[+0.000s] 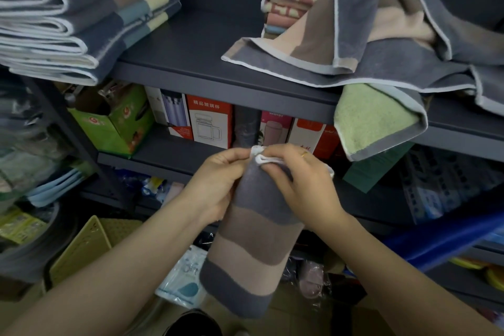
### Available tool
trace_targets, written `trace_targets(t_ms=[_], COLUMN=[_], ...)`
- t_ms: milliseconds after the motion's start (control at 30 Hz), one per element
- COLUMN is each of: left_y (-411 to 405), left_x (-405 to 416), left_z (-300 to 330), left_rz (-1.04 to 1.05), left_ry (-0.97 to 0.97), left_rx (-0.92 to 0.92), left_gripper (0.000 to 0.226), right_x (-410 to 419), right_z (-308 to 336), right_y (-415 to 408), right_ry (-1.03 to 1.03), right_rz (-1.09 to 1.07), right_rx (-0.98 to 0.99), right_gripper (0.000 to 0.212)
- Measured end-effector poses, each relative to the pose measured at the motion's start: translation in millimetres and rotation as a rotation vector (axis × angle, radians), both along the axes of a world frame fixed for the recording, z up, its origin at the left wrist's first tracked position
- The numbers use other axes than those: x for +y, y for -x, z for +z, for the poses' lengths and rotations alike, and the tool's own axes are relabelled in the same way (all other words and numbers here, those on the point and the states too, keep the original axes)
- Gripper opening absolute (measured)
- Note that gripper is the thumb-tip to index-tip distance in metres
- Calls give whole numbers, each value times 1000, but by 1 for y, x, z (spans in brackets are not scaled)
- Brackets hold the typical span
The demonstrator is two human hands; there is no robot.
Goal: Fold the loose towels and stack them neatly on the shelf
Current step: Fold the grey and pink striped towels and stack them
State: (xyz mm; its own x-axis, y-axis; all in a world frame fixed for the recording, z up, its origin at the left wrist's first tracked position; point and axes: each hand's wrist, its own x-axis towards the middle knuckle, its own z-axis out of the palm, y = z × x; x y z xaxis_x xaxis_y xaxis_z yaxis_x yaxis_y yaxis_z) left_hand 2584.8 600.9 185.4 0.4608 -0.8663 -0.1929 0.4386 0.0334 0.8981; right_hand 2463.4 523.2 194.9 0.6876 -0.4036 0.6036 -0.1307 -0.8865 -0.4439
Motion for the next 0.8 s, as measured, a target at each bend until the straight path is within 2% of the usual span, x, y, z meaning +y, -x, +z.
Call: trace_targets(t_ms=[233, 367, 500, 567, 633, 700, 800], left_y=[0, -3, -27, -42, -58, -72, -82], left_x=[9, 12, 14, 18, 21, 24, 32], left_z=[1, 9, 14, 14, 12, 9, 4], left_rz=[-117, -104, -18, 64, 187, 305, 424], left_ry=[167, 216, 205, 192, 176, 148, 102], left_rx=[13, -250, -390, -402, -371, -357, -482], left_gripper=[21, 15, 12, 11, 8, 19, 30], right_x=[4, 6, 6, 0, -10, -20, -23], right_z=[4, 13, 23, 26, 22, 17, 19], right_y=[-4, -8, -19, -25, -28, -28, -35], right_ry=[-107, -50, -115, -157, -184, -200, -158], right_rz=[-89, -103, -38, 18, 73, 170, 296], right_rx=[-121, -134, -105, 4, 266, 484, 571], right_gripper=[13, 22, 14, 9, 6, 8, 17])
